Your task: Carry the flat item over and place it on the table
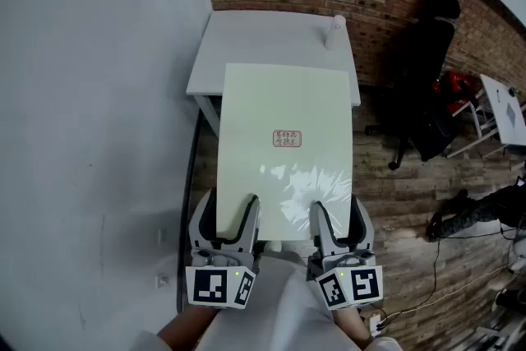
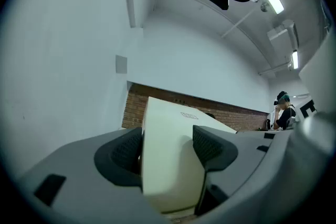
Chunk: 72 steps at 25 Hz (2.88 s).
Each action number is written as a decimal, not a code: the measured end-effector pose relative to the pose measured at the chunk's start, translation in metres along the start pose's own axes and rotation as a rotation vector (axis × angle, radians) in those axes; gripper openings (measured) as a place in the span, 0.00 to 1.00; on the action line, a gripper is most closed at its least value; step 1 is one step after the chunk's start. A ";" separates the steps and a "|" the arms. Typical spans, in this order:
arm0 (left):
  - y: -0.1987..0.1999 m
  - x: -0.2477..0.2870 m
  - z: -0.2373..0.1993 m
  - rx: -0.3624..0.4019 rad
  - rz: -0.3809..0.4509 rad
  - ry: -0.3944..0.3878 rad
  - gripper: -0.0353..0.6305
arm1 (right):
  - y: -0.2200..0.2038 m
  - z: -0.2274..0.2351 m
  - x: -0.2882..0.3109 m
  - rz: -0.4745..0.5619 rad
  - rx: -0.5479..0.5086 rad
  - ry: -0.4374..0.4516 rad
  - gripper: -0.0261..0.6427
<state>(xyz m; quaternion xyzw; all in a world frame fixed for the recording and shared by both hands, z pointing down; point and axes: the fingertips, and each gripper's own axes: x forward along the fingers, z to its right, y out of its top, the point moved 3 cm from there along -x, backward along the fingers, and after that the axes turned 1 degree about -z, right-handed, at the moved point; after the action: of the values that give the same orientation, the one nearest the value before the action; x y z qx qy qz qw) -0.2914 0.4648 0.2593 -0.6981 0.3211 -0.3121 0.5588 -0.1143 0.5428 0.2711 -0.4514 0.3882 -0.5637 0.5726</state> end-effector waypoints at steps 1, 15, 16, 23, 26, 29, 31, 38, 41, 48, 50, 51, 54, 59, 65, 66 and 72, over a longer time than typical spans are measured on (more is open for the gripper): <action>0.000 -0.001 0.000 -0.004 0.002 0.003 0.52 | 0.001 0.000 -0.001 -0.001 -0.004 0.002 0.48; 0.001 0.000 0.005 0.000 -0.004 -0.004 0.53 | 0.002 0.003 -0.005 0.010 0.021 -0.007 0.48; 0.000 0.003 0.003 -0.003 -0.008 -0.003 0.53 | 0.001 0.004 -0.001 0.006 0.021 -0.008 0.48; -0.001 0.043 -0.008 -0.027 -0.027 -0.010 0.52 | 0.005 0.017 0.038 -0.017 0.010 -0.020 0.48; 0.010 0.082 -0.018 -0.030 -0.038 -0.021 0.52 | 0.017 0.025 0.075 -0.024 0.015 -0.031 0.48; 0.016 0.119 -0.033 -0.033 -0.043 -0.033 0.52 | 0.023 0.031 0.112 -0.026 0.017 -0.041 0.48; 0.019 0.143 -0.047 -0.039 -0.046 -0.035 0.52 | 0.025 0.032 0.140 -0.033 0.013 -0.045 0.48; 0.049 0.234 -0.104 -0.054 -0.068 -0.056 0.52 | 0.044 0.024 0.246 -0.046 0.014 -0.071 0.48; 0.058 0.272 -0.132 -0.063 -0.079 -0.067 0.52 | 0.048 0.019 0.292 -0.052 0.012 -0.085 0.49; 0.074 0.342 -0.194 -0.078 -0.090 -0.084 0.52 | 0.049 0.003 0.383 -0.059 0.017 -0.099 0.48; 0.076 0.351 -0.202 -0.083 -0.091 -0.088 0.52 | 0.051 0.001 0.394 -0.062 0.012 -0.101 0.48; 0.076 0.354 -0.206 -0.089 -0.091 -0.089 0.52 | 0.052 -0.001 0.399 -0.065 0.006 -0.103 0.48; 0.078 0.361 -0.219 -0.110 -0.092 -0.088 0.52 | 0.053 -0.008 0.413 -0.077 -0.010 -0.104 0.48; 0.073 0.371 -0.228 -0.133 -0.096 -0.084 0.52 | 0.050 -0.009 0.427 -0.090 -0.028 -0.107 0.48; 0.061 0.402 -0.228 -0.134 -0.103 -0.052 0.52 | 0.044 0.015 0.457 -0.105 -0.029 -0.090 0.48; 0.060 0.411 -0.226 -0.135 -0.108 -0.047 0.52 | 0.044 0.021 0.464 -0.109 -0.027 -0.086 0.48; 0.060 0.476 -0.214 -0.116 -0.146 -0.008 0.52 | 0.052 0.069 0.517 -0.138 0.009 -0.062 0.48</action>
<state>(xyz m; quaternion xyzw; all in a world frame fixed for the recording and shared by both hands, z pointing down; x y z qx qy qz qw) -0.1827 -0.0486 0.2760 -0.7520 0.2847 -0.3300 0.4945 -0.0009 0.0316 0.2752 -0.4919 0.3357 -0.5892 0.5460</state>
